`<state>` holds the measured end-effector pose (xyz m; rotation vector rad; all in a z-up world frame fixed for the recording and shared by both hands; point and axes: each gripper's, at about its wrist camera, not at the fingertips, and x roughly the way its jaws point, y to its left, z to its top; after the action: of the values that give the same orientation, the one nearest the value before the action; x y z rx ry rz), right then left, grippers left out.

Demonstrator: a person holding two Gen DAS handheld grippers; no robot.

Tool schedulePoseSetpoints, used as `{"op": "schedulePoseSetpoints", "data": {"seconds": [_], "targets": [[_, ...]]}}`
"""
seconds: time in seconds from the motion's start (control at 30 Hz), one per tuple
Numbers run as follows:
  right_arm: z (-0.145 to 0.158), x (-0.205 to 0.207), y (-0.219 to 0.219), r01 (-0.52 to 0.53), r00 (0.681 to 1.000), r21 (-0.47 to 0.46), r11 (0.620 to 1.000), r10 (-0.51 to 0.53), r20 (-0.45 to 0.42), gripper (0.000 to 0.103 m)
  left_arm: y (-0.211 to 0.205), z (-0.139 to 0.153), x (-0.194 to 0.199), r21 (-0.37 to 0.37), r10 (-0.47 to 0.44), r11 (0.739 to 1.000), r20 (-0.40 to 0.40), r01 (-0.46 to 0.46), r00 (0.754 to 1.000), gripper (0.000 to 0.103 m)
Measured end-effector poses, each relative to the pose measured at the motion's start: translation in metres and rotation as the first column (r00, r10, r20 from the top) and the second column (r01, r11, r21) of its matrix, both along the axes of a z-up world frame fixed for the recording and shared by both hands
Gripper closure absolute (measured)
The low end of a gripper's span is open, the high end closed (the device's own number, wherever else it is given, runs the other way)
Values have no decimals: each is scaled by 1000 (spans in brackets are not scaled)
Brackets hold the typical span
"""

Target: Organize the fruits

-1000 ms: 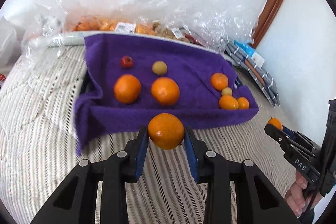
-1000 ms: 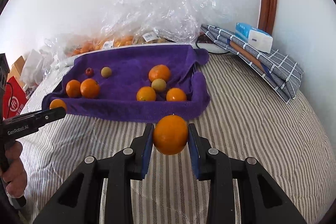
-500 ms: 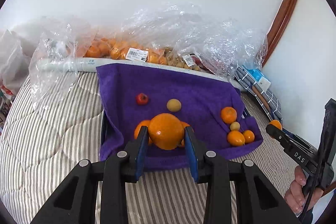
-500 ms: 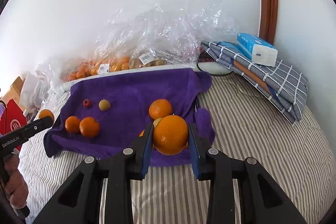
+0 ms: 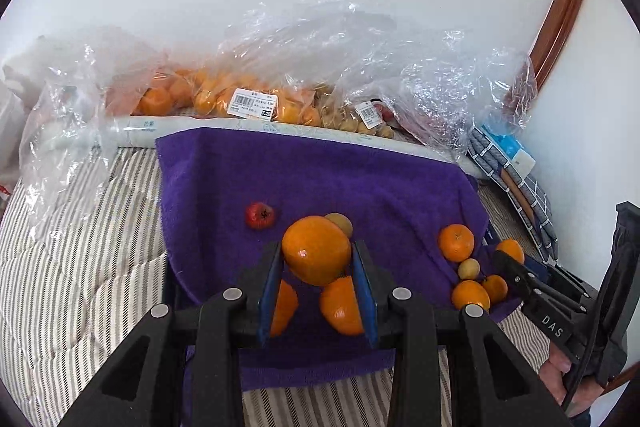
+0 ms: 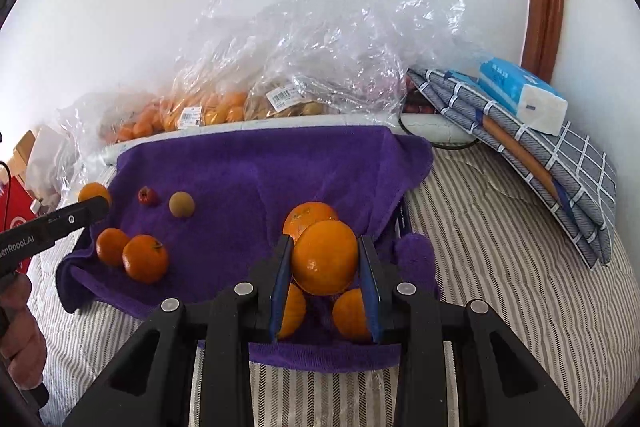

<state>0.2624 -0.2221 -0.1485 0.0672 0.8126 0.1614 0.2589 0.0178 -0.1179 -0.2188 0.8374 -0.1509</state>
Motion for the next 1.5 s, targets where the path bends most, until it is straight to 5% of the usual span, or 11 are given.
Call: {"op": "schedulePoseSetpoints", "data": {"seconds": [0.67,0.9,1.5], "targets": [[-20,12,-1,10,998,-18,1000,-11,-54,71,-9,-21,14,2,-24,1000,-47,24,999,70],[-16,7,2,8,998,-28,1000,-10,-63,58,-5,-12,8,0,-7,1000,-52,7,999,69],[78,-84,7,30,999,-16,999,-30,35,38,12,61,-88,33,76,996,50,-78,996,42]]}}
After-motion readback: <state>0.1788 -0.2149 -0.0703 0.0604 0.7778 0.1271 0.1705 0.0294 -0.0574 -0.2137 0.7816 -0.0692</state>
